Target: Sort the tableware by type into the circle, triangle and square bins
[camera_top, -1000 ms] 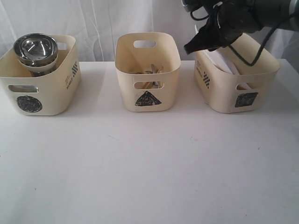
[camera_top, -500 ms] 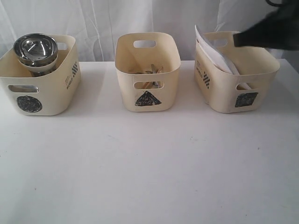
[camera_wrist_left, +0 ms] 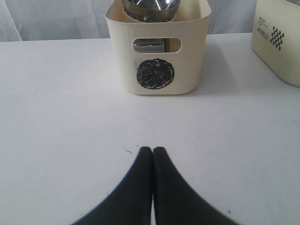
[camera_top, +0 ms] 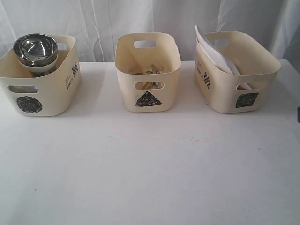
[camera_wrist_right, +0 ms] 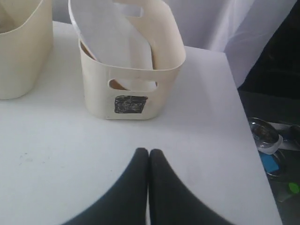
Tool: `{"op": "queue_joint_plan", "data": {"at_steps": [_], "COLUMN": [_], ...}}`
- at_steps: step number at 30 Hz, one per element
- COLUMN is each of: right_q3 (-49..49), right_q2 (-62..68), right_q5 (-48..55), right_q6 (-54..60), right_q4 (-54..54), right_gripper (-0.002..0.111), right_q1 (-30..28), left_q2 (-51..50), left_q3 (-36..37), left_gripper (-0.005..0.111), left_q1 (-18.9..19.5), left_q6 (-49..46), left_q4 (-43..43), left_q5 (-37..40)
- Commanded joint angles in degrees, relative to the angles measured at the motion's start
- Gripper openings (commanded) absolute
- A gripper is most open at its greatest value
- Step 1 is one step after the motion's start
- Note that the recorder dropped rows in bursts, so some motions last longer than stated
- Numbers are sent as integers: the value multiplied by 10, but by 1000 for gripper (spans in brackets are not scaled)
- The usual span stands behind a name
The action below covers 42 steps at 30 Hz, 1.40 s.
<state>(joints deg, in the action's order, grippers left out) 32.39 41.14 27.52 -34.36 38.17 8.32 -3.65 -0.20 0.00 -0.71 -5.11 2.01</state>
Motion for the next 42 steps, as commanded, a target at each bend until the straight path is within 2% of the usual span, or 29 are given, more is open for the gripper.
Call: {"op": "queue_joint_plan", "data": {"at_steps": [1,6,10,16,20,23,30,35,42], "right_q3": [-6,-46,-117,-197,-212,-231,-321,-324,-324], "right_q2": [-40,-135,-258,-411,-411,-411,-411,-411,-411], "right_q5": [2,68,74,35,26,-18,-93,-111,-114], "right_q6": [-3,0,56,61,61,87,307,461,475], "right_q4": [1,1,1,8,-18,-71,-265,-373,-382], "right_gripper": [0,0,0,0,0,0,0,0,0], "right_q1": [2,15,17,17,17,17,17,17,17], "left_q2": [2,2,2,2,3,3,3,3,3], "left_q3": [2,2,2,2,2,2,2,2,2], "left_gripper": [0,0,0,0,0,0,0,0,0], "left_q1": [-1,-1,-1,-1,-1,-1,-1,-1,-1], "left_q6": [3,3,3,3,3,3,3,3,3], "left_q4": [-3,-3,-3,-3,-3,-3,-3,-3,-3], "left_q5": [-2,-2,-2,-2,-4,-4,-4,-4,-4]}}
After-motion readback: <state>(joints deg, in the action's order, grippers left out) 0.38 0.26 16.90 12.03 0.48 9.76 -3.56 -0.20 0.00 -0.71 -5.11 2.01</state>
